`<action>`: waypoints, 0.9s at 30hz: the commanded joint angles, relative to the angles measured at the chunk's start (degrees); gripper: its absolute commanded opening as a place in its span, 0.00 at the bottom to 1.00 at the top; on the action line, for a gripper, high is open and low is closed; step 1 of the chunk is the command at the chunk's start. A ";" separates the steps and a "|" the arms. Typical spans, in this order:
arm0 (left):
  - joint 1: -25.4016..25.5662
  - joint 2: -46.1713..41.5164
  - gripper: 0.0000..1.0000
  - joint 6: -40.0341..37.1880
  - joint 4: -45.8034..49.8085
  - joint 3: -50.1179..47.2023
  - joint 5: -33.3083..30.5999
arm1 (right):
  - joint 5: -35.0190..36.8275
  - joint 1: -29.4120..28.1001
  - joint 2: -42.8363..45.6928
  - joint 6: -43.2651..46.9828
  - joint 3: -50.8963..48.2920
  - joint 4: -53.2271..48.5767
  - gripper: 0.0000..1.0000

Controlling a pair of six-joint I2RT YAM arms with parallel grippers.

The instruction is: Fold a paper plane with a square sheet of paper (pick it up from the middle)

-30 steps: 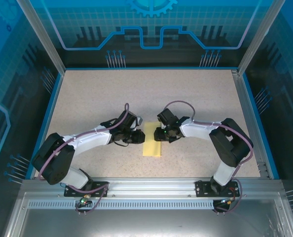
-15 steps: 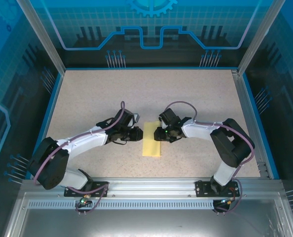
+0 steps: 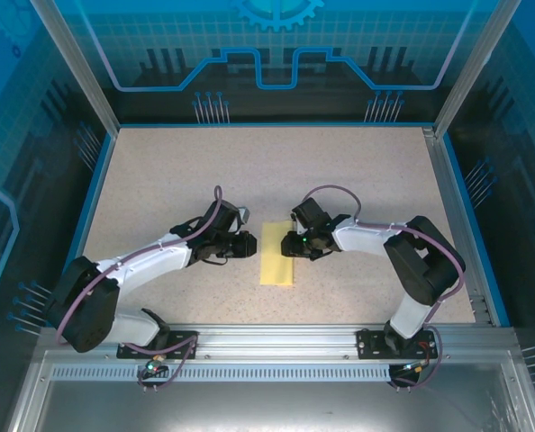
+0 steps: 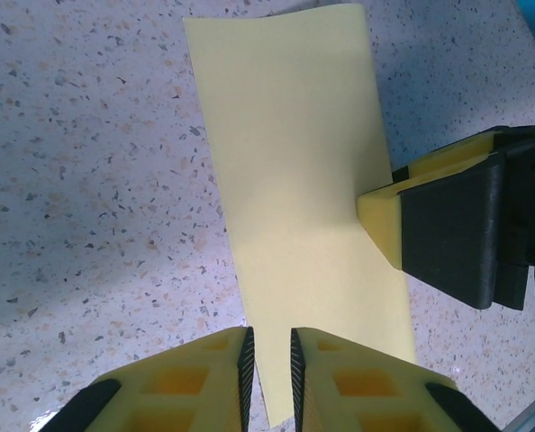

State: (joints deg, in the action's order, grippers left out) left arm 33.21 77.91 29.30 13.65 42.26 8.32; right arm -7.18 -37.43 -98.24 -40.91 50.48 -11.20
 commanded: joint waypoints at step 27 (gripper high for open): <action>-0.72 -0.13 0.22 0.94 -0.53 -0.80 0.45 | -2.31 1.52 -0.05 -1.57 -3.99 1.98 0.32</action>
State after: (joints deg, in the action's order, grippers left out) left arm 33.10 77.91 30.06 13.65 41.89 8.34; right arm -8.67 -36.49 -97.43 -42.63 48.03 -7.75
